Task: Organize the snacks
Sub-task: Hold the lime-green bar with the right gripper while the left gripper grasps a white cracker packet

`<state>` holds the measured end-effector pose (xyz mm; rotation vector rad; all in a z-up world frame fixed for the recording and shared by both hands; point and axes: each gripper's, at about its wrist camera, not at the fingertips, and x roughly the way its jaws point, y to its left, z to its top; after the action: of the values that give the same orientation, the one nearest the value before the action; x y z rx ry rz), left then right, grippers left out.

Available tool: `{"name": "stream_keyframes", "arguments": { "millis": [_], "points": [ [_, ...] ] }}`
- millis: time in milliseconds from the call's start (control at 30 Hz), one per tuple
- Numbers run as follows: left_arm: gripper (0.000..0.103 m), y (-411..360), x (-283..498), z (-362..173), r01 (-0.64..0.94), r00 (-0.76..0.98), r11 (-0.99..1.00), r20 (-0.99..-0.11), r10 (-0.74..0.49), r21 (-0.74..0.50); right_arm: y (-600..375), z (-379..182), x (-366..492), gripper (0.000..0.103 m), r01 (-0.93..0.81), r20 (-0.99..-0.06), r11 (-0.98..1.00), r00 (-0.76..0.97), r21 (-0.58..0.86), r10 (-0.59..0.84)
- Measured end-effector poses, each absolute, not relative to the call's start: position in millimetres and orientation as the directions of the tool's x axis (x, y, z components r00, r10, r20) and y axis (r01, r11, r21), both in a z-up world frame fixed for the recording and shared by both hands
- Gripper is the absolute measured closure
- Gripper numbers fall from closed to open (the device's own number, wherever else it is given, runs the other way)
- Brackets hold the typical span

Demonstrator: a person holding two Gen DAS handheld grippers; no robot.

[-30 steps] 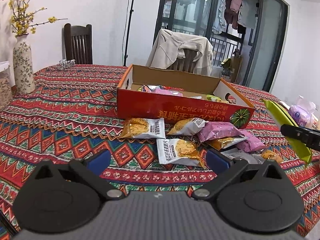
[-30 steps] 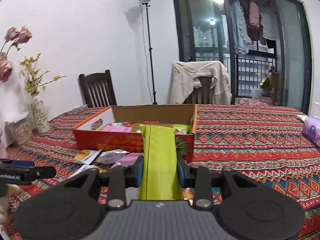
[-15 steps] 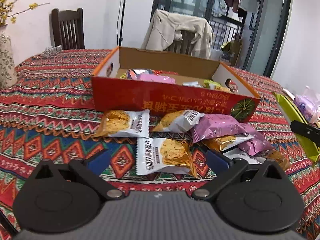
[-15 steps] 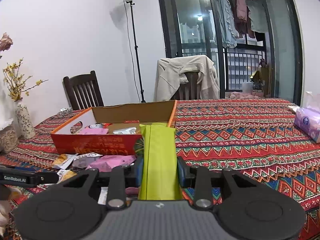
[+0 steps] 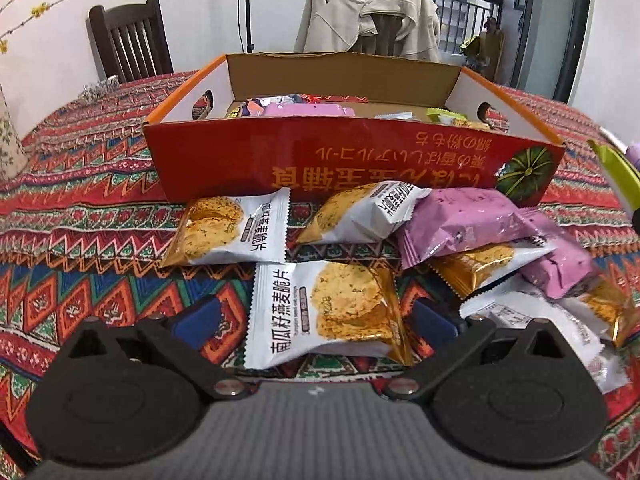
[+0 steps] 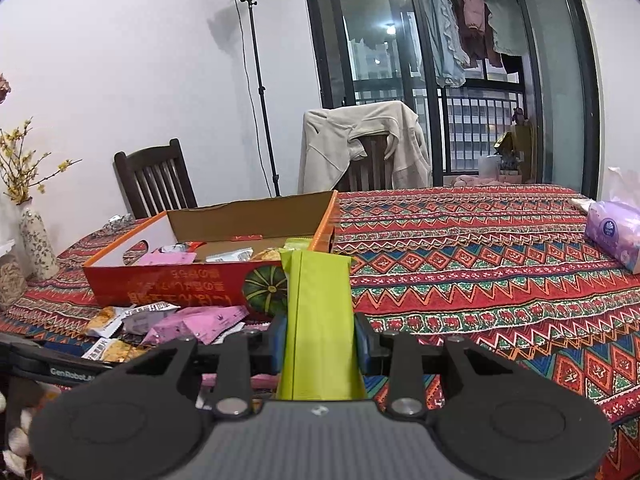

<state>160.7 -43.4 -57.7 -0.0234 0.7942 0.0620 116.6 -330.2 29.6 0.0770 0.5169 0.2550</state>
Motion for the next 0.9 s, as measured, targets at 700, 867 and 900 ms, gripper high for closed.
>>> {"name": "stream_keyframes", "arguments": {
  "millis": [700, 867, 900],
  "points": [
    [0.004, -48.5, 153.9, -59.6, -0.094, 0.726, 0.996, -0.684, 0.073, 0.007, -332.5, 29.4, 112.1, 0.07, -0.231, -0.474, 0.961, 0.836, 0.152, 0.276],
    [0.028, -49.6, 145.3, -55.6, -0.077, 0.741, 0.997, -0.669, 0.062, 0.007, -331.6, 30.0, 111.4, 0.07, -0.234, -0.473, 0.96, 0.836, 0.153, 0.279],
    [0.029, -49.5, 143.7, -55.2, -0.076, 0.742, 0.997, -0.667, 0.062, 0.008, -330.4, 30.2, 110.5, 0.07, -0.235, -0.473, 0.96, 0.836, 0.153, 0.28]
  ]
}}
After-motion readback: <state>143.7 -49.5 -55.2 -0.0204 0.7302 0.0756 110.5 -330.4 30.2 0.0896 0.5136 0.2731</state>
